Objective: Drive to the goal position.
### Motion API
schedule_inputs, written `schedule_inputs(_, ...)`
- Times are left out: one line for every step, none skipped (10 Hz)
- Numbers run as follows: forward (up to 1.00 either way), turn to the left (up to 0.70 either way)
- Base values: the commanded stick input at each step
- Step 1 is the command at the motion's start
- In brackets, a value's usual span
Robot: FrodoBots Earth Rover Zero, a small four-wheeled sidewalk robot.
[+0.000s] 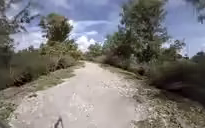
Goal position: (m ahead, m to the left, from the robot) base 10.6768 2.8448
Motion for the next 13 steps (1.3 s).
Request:
schedule_inputs(0.85, 0.0)
schedule_inputs(0.85, 0.0)
schedule_inputs(0.85, 0.0)
schedule_inputs(0.85, 0.0)
schedule_inputs(0.85, 0.0)
schedule_inputs(0.85, 0.05)
schedule_inputs(0.85, 0.23)
schedule_inputs(0.85, 0.28)
schedule_inputs(0.85, 0.12)
schedule_inputs(0.85, 0.05)
schedule_inputs(0.85, 0.0)
schedule_inputs(0.85, 0.0)
schedule_inputs(0.85, 0.0)
